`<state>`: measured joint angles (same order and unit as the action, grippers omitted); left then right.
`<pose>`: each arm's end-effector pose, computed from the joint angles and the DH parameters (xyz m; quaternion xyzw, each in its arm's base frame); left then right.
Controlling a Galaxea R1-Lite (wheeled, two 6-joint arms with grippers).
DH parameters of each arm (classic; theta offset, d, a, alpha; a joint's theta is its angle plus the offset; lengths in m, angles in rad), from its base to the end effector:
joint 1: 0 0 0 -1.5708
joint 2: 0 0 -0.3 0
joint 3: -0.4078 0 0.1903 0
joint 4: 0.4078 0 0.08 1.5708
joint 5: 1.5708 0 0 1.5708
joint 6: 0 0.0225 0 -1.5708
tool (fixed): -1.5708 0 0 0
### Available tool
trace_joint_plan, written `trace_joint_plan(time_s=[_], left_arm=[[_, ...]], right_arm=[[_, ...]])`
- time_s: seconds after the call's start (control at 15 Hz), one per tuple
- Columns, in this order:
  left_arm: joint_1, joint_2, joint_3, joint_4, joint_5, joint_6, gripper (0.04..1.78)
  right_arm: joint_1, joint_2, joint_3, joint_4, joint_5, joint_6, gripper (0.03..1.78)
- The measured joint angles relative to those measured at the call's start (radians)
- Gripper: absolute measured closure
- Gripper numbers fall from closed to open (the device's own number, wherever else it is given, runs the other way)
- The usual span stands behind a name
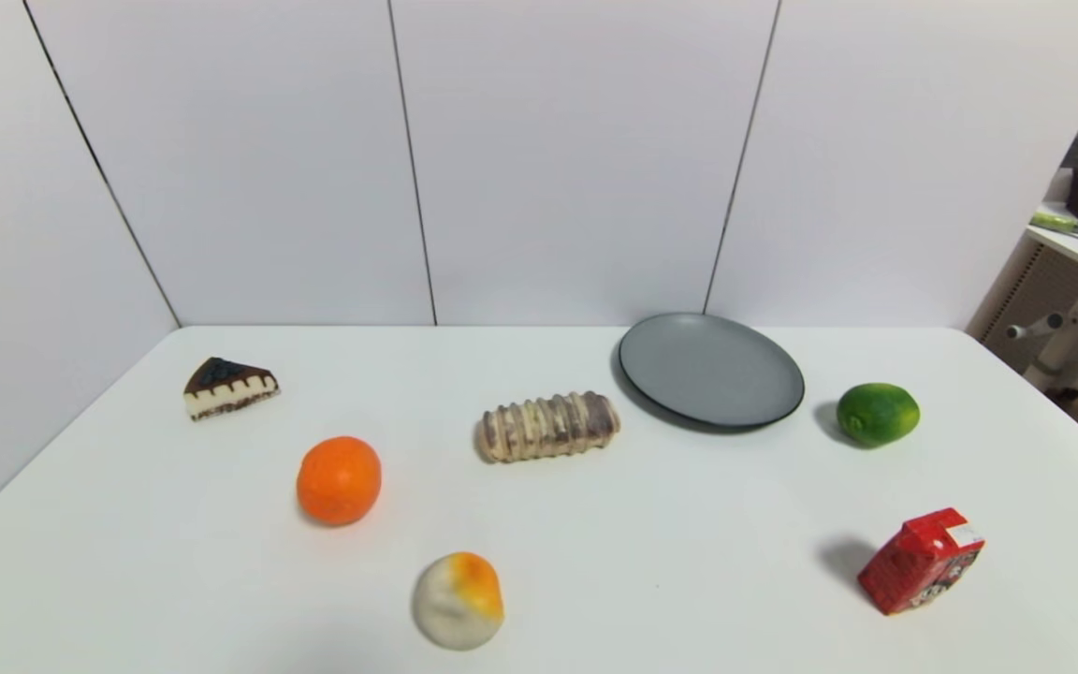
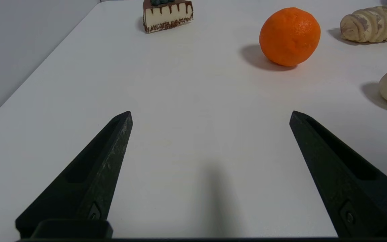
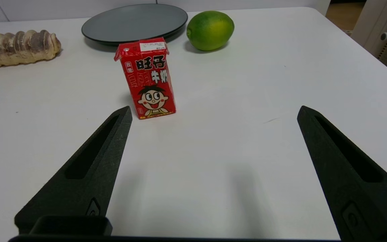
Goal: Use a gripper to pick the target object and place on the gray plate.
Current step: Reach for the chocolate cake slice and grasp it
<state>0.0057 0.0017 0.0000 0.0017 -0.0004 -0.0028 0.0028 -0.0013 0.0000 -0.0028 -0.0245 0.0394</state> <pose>-0.0227 -0.0001 0.0753 -0.0014 0.0017 0.0027 1.0000 -0.0229 -0.0006 0.0757 0.0197 -0.0023 -0.0108 0.9997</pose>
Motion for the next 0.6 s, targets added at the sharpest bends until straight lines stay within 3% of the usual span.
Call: trace_joint_plan(time_s=[0.6], left_arm=[[0.000, 0.000, 0.000, 0.001, 0.000, -0.001, 0.13]], right_arm=[[0.000, 0.000, 0.000, 0.000, 0.000, 0.001, 0.11]])
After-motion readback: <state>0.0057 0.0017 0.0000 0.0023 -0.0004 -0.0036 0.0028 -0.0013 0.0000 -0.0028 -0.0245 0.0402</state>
